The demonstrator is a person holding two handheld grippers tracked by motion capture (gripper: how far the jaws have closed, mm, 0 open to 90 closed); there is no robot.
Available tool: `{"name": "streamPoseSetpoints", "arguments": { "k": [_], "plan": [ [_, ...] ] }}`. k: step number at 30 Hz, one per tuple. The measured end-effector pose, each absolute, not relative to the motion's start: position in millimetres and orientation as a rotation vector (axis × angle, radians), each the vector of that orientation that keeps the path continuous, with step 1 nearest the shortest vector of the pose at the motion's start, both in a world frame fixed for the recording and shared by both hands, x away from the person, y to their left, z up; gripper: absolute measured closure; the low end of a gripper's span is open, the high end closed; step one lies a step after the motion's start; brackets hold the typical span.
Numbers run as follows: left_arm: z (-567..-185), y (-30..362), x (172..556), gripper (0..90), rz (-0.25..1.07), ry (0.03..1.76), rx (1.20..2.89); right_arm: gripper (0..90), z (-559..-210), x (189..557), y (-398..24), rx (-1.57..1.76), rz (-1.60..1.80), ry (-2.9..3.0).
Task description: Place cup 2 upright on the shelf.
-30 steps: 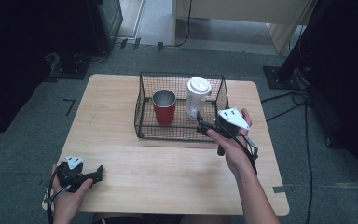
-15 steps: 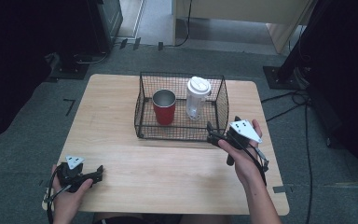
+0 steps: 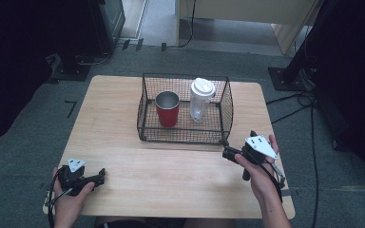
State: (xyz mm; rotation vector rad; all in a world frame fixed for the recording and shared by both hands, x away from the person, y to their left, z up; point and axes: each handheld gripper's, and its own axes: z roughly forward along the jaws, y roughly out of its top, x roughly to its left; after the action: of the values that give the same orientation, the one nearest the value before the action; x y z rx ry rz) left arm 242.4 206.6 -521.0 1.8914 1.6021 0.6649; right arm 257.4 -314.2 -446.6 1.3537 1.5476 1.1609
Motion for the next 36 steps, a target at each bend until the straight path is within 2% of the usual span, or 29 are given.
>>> {"name": "streamPoseSetpoints", "arguments": {
  "k": [20,36],
  "plan": [
    [-520.9,206.7,242.3,1.6,0.665,1.602,1.894,0.0,-511.1,225.9,-367.4,1.466,0.985,1.558],
    [-520.9,206.7,242.3,1.6,0.665,1.602,1.894,0.0,-523.9,206.7,-405.0,1.571,0.828,1.619]
  ]
}}
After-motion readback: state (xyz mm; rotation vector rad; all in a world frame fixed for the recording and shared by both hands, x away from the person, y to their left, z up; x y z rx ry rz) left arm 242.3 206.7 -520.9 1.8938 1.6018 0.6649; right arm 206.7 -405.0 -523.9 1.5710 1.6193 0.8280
